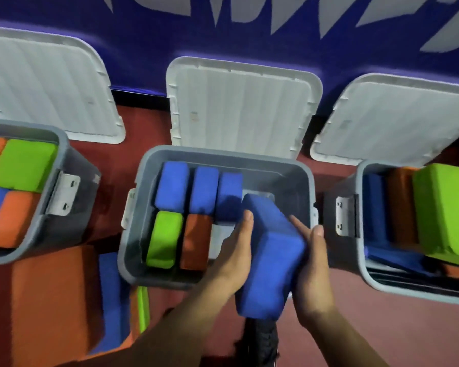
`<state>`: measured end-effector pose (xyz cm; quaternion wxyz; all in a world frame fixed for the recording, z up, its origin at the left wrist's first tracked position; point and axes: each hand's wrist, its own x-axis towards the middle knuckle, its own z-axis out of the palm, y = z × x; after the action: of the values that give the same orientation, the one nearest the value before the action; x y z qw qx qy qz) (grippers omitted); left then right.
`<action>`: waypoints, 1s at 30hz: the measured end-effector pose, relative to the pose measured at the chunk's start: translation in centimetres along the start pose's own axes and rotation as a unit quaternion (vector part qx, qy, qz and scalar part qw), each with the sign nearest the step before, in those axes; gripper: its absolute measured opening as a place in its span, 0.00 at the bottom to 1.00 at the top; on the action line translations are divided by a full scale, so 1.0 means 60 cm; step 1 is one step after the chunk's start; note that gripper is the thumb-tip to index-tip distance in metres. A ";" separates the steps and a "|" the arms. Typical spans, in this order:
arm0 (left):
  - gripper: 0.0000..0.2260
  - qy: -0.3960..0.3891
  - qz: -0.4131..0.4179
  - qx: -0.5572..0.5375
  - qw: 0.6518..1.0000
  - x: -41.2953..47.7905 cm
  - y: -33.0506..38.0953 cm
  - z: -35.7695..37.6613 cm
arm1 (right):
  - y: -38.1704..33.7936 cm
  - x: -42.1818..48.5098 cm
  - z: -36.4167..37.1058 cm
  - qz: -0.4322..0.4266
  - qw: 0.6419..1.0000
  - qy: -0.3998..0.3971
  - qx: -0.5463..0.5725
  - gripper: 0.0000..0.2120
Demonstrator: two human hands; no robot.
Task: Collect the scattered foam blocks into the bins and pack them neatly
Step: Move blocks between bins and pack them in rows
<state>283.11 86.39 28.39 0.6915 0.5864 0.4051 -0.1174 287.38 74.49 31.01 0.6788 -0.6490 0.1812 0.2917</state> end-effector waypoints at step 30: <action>0.28 0.339 0.124 0.500 0.787 0.217 -0.289 -0.075 | 0.317 0.224 0.108 -0.012 0.945 0.003 -0.326 0.31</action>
<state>278.52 89.62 6.94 0.1285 0.8973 0.4222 -0.0104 284.82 82.80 8.47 0.4330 -0.8381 0.0702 0.3244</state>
